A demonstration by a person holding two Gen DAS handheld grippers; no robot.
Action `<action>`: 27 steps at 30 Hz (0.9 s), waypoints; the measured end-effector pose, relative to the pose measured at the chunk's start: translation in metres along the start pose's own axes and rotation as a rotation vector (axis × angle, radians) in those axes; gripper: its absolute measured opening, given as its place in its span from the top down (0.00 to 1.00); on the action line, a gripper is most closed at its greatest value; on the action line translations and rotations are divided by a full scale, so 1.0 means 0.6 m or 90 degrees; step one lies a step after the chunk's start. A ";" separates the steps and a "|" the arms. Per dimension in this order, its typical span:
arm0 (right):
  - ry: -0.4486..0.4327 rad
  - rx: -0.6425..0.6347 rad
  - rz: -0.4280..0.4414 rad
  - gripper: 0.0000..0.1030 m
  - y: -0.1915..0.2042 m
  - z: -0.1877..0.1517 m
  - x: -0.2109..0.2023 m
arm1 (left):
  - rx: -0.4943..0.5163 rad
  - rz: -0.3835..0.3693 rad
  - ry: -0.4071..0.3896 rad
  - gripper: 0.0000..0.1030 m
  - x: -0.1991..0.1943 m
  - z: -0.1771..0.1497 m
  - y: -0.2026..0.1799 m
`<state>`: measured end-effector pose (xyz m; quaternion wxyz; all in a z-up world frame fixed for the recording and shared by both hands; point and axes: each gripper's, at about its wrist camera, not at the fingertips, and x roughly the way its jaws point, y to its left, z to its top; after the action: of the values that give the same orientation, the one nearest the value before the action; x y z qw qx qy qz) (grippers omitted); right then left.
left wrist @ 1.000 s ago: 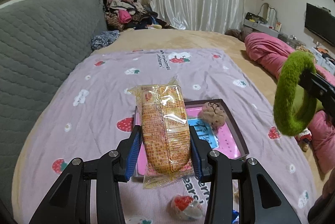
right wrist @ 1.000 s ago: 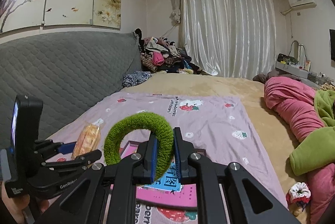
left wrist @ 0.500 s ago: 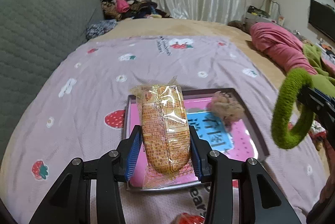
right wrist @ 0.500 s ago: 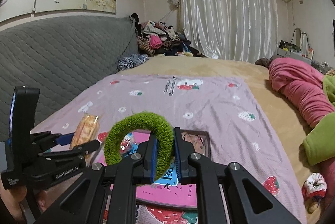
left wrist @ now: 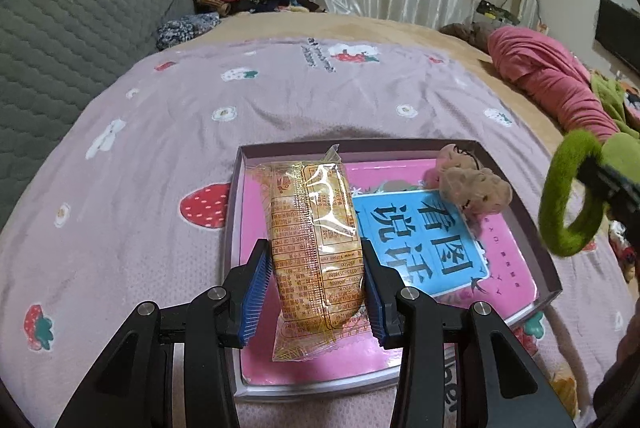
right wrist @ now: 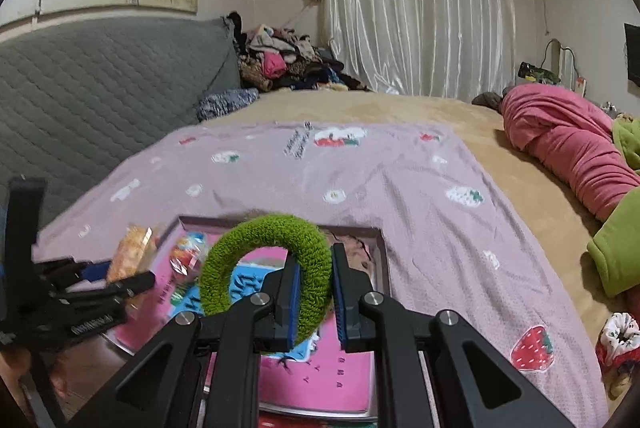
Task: Organize objects
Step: 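Carry the wafer pack and green ring with both tools over the tray, then lower both tools and open them to drop wafer pack and ring in tray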
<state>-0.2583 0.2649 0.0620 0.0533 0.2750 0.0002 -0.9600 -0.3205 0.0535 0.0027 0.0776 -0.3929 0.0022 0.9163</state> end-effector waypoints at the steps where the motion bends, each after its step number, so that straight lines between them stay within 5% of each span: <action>1: 0.007 -0.001 -0.002 0.86 -0.001 -0.004 0.005 | 0.002 0.002 0.003 0.57 0.005 -0.001 0.000; 27: 0.147 -0.015 -0.014 0.86 -0.010 -0.061 0.094 | 0.005 0.005 0.082 0.57 0.057 -0.024 0.000</action>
<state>-0.2873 0.2663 0.0009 0.0458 0.3828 0.0204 -0.9225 -0.3336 0.0576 -0.0319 0.0753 -0.4509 0.0122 0.8893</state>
